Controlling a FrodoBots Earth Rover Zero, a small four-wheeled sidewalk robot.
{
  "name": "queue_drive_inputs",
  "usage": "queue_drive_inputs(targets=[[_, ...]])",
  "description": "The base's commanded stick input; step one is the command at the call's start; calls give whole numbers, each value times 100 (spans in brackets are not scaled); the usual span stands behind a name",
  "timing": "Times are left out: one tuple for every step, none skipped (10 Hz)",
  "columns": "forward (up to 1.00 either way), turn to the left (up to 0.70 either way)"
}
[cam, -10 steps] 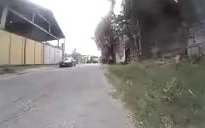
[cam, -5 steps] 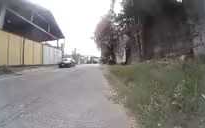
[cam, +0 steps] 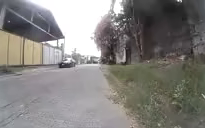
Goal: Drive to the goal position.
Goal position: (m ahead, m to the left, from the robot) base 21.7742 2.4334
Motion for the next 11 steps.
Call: queue_drive_inputs(targets=[[47, 0], [48, 0], [48, 0], [48, 0], [48, 0], [49, 12], [50, 30], [50, 45], [50, 47], [50, 9], [50, 0]])
